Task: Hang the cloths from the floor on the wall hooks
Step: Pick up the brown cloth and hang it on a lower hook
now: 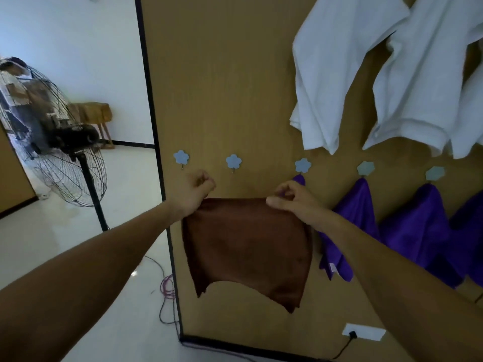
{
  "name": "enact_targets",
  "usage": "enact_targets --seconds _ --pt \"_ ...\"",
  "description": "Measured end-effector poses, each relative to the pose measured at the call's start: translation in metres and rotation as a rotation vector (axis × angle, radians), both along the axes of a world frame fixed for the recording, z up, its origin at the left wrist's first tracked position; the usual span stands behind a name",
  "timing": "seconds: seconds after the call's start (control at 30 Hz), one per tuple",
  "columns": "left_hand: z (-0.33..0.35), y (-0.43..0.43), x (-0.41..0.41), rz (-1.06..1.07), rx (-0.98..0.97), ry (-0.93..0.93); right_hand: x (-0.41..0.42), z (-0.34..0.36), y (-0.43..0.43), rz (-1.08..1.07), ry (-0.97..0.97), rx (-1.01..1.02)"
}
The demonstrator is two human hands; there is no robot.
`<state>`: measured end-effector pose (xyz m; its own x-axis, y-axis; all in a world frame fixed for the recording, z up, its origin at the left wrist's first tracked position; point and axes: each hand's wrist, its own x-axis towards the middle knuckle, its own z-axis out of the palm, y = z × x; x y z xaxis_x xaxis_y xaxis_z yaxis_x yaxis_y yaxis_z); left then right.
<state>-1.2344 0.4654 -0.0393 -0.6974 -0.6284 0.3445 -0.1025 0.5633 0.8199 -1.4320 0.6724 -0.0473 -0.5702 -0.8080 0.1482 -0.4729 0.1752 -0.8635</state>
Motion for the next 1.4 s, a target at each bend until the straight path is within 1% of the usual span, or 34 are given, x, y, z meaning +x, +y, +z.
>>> enact_targets --seconds 0.07,0.1,0.17,0.2,0.27,0.33,0.4,0.47,0.57,0.67,0.7,0.73,0.77,0.87,0.93,1.0,1.1,1.23,1.37,1.4 --pt "-0.001 -0.010 -0.002 -0.155 -0.097 -0.208 -0.006 -0.001 -0.009 0.076 0.127 0.128" --pt "0.000 -0.013 -0.003 -0.225 -0.119 -0.298 -0.009 -0.002 -0.014 0.096 0.134 0.149" --pt "0.000 -0.023 -0.008 -0.336 -0.179 -0.430 -0.011 -0.004 -0.025 0.122 0.070 0.112" --pt "-0.002 -0.028 -0.013 -0.368 -0.189 -0.440 -0.012 -0.007 -0.031 0.107 0.030 0.073" --pt "-0.005 -0.039 -0.024 -0.363 -0.170 -0.354 -0.010 -0.011 -0.045 0.063 -0.046 -0.014" --pt "-0.009 -0.050 -0.036 -0.313 -0.092 -0.270 -0.010 -0.017 -0.059 0.038 -0.149 -0.089" --pt "-0.016 -0.063 -0.048 -0.249 -0.070 -0.265 -0.009 -0.020 -0.075 -0.014 -0.190 -0.104" --pt "-0.023 -0.073 -0.061 -0.191 -0.124 -0.254 -0.008 -0.022 -0.094 -0.094 -0.124 -0.086" --pt "-0.031 -0.085 -0.081 -0.157 -0.289 -0.175 -0.006 -0.024 -0.119 -0.169 -0.023 -0.093" --pt "-0.036 -0.099 -0.094 -0.066 -0.406 -0.108 -0.009 -0.023 -0.135 -0.169 -0.087 -0.105" --pt "-0.038 -0.104 -0.098 -0.035 -0.483 -0.078 -0.012 -0.023 -0.140 -0.187 -0.089 -0.105" --pt "-0.039 -0.110 -0.102 -0.014 -0.556 -0.061 -0.017 -0.024 -0.147 -0.231 -0.073 -0.108" --pt "-0.040 -0.114 -0.107 0.000 -0.589 -0.038 -0.021 -0.025 -0.154 -0.295 -0.044 -0.116" --pt "-0.039 -0.126 -0.128 0.058 -0.521 0.007 -0.032 -0.024 -0.179 -0.476 0.048 -0.161" --pt "-0.040 -0.136 -0.144 0.026 -0.403 -0.050 -0.040 -0.023 -0.193 -0.561 0.125 -0.120" --pt "-0.047 -0.147 -0.157 0.013 -0.334 -0.102 -0.046 -0.026 -0.203 -0.618 0.170 -0.081" --pt "-0.064 -0.151 -0.164 0.025 -0.309 -0.117 -0.049 -0.042 -0.208 -0.657 0.219 -0.010" --pt "-0.074 -0.146 -0.166 0.034 -0.198 -0.070 -0.049 -0.062 -0.210 -0.695 0.161 -0.031" --pt "-0.073 -0.140 -0.168 0.039 -0.173 -0.193 -0.049 -0.069 -0.212 -0.692 0.110 -0.040" --pt "-0.074 -0.139 -0.168 0.020 -0.096 -0.237 -0.047 -0.072 -0.212 -0.688 0.072 -0.030"
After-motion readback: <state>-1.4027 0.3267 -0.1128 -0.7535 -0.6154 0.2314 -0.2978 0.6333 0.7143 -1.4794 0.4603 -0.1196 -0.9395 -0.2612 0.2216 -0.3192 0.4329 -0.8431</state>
